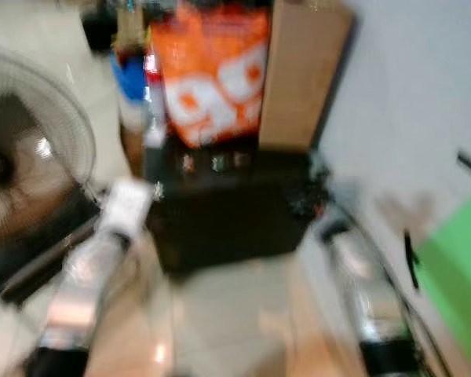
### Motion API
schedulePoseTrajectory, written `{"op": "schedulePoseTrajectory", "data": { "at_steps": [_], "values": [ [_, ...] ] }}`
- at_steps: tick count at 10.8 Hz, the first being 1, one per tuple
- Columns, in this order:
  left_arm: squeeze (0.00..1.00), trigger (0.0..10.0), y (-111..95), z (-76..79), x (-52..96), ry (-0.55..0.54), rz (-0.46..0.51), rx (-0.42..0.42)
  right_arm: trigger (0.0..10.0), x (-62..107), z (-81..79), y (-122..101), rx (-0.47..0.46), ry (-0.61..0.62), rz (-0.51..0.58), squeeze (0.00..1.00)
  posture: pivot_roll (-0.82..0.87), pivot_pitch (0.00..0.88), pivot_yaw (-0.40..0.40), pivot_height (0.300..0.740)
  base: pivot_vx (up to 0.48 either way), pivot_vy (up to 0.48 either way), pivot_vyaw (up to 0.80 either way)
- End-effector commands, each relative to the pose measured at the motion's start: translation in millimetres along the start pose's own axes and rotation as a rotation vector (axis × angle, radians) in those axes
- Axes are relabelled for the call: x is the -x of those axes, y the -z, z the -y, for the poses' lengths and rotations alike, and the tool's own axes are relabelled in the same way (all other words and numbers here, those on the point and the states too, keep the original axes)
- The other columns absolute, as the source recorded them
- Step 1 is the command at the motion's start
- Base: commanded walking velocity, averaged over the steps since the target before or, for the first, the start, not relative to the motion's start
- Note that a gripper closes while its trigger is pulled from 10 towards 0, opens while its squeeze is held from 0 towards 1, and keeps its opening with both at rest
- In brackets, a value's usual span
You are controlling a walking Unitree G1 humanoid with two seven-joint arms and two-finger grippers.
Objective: Hang keys on a hook
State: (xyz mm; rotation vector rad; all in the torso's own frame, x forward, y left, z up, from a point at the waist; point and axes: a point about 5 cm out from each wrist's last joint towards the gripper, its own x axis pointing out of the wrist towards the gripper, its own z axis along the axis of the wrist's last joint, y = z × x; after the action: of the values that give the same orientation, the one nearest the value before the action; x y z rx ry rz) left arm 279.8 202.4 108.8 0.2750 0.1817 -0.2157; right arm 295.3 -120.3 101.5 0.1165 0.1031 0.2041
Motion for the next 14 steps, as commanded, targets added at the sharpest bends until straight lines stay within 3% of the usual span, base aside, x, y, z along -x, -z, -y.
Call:
{"op": "schedulePoseTrajectory", "data": {
  "at_steps": [1, 14],
  "values": [
    [0.02, 10.0, -9.0, 9.4, -4.4, 0.031, 0.035, -0.003, 10.0, 2.0, 15.2, -3.4, 0.028, 0.053, 0.008, 1.0, 0.03, 0.0, -0.031, 0.74, 0.368, 0.0, 0.0],
    [0.03, 10.0, -7.0, 15.5, -2.0, 0.043, 0.038, 0.008, 10.0, 5.6, 23.7, 2.7, 0.114, 0.112, -0.018, 1.0, 0.03, 0.0, -0.051, 0.74, 0.382, 0.0, 0.0]
  ]
}}
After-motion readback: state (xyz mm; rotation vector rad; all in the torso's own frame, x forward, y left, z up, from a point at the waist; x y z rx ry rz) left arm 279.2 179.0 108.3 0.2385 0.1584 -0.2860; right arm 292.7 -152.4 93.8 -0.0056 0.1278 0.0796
